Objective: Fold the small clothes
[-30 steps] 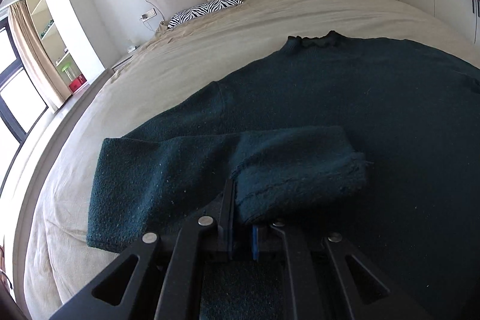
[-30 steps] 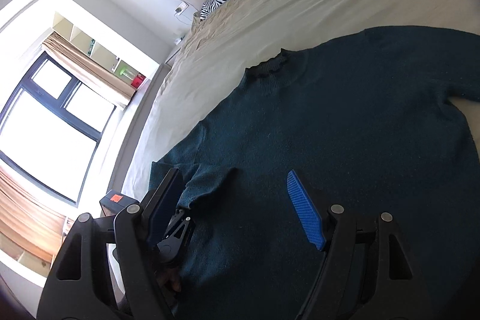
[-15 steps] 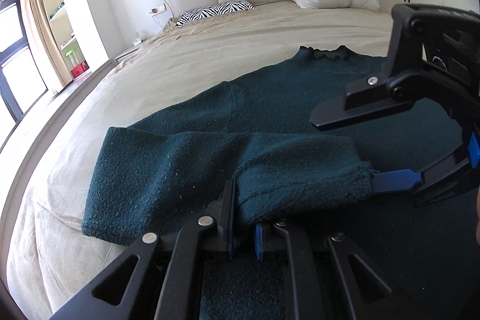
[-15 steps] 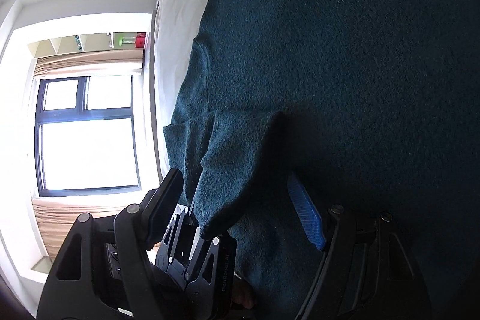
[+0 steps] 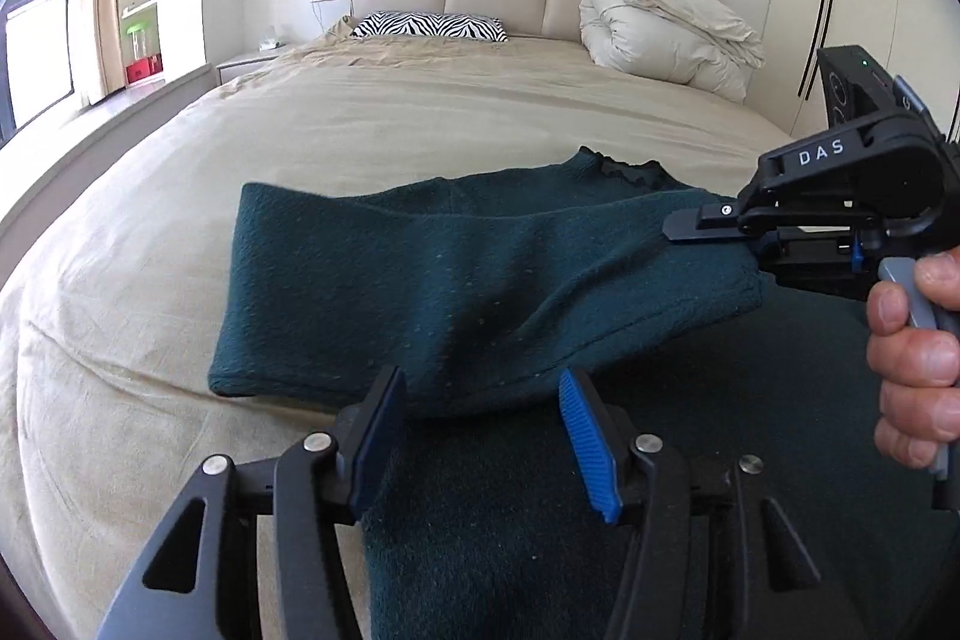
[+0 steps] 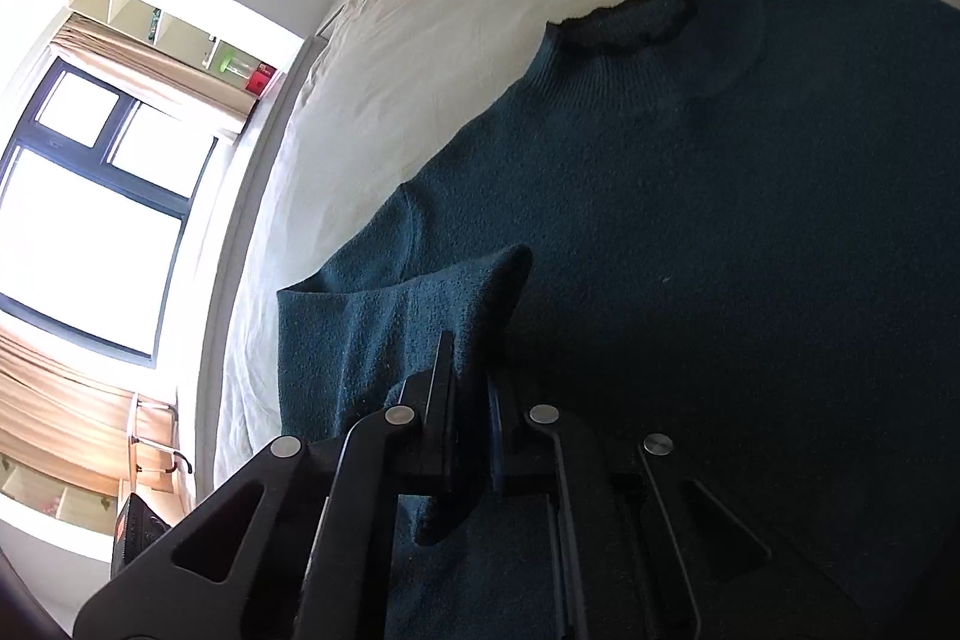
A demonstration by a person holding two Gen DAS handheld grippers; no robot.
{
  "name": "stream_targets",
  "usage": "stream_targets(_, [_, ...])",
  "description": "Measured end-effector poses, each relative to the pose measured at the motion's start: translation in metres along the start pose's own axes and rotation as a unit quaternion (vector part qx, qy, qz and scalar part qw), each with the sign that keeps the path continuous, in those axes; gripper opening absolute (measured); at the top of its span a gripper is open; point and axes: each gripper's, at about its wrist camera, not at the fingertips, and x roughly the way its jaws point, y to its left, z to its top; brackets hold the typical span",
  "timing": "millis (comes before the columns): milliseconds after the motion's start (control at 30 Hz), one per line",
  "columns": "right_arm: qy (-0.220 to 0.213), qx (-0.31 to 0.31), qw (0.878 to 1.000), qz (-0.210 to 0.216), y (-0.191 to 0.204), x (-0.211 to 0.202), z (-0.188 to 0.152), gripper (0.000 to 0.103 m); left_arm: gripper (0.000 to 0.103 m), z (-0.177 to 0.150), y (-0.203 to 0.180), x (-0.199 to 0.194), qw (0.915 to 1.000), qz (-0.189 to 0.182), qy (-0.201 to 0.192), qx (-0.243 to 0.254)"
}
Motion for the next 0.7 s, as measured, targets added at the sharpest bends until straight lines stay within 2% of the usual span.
stream_targets(67, [-0.019,-0.017,0.999,-0.035,-0.011,-0.021,0.015,0.007,0.056,0.0,0.014,-0.007,0.999,-0.025,0.006,-0.037])
stream_targets(133, [-0.032,-0.018,0.997,-0.062,-0.029,-0.043,0.03,0.007,0.042,0.002,0.03,-0.012,0.9971,-0.038,0.008,-0.066])
stream_targets(300, [-0.058,0.013,0.992,-0.115,-0.093,-0.079,0.055,0.007,0.027,0.021,0.074,-0.013,0.9906,-0.036,0.004,-0.132])
stream_targets(433, [-0.064,0.037,0.989,-0.131,-0.137,-0.089,0.045,0.007,0.022,0.044,0.101,-0.005,0.9838,-0.054,0.0,-0.171])
stream_targets(600, [-0.065,0.053,0.987,-0.137,-0.162,-0.094,0.038,0.007,0.021,0.069,0.113,0.012,0.9765,-0.087,-0.001,-0.197])
stream_targets(700, [-0.065,0.062,0.986,-0.139,-0.172,-0.096,0.033,0.007,0.021,0.079,0.111,0.028,0.9743,-0.116,0.01,-0.193])
